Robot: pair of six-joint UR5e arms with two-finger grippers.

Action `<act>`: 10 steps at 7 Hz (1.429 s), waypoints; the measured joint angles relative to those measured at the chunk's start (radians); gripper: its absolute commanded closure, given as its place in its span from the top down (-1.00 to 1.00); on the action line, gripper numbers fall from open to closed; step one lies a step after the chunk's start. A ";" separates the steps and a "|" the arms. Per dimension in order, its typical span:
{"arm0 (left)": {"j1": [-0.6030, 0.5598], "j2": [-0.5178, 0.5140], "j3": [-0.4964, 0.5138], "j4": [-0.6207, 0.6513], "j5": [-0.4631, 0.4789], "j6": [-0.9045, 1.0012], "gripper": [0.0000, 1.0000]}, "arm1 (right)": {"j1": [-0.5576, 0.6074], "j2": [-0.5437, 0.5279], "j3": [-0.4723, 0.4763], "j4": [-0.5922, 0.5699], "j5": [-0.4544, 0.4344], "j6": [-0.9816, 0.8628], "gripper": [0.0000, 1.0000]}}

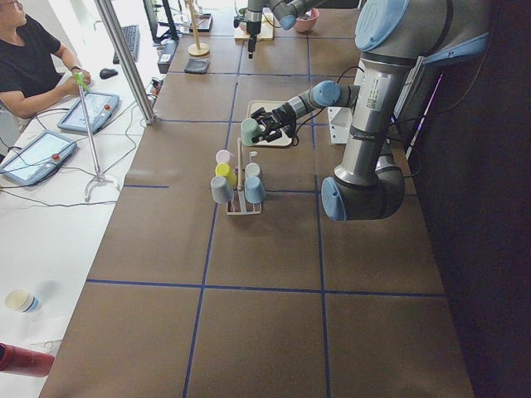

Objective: Pick up and place green cup on tray

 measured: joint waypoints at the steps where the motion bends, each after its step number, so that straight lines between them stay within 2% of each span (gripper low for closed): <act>1: -0.012 -0.025 -0.040 -0.027 -0.011 -0.019 -0.72 | 0.003 0.000 0.001 0.000 0.000 0.000 1.00; 3: -0.023 -0.059 -0.062 -0.197 -0.105 -0.184 -0.78 | 0.016 0.001 0.003 0.001 0.001 -0.002 1.00; 7: -0.017 -0.056 -0.059 -0.512 -0.424 -0.647 -0.86 | 0.045 0.005 0.003 -0.003 0.003 -0.006 1.00; 8: -0.015 -0.056 -0.055 -0.617 -0.476 -0.784 -0.86 | 0.050 0.004 0.003 -0.004 0.004 -0.009 1.00; 10: -0.011 -0.053 0.005 -0.881 -0.509 -0.974 -0.90 | 0.058 0.003 0.002 -0.006 0.004 -0.014 1.00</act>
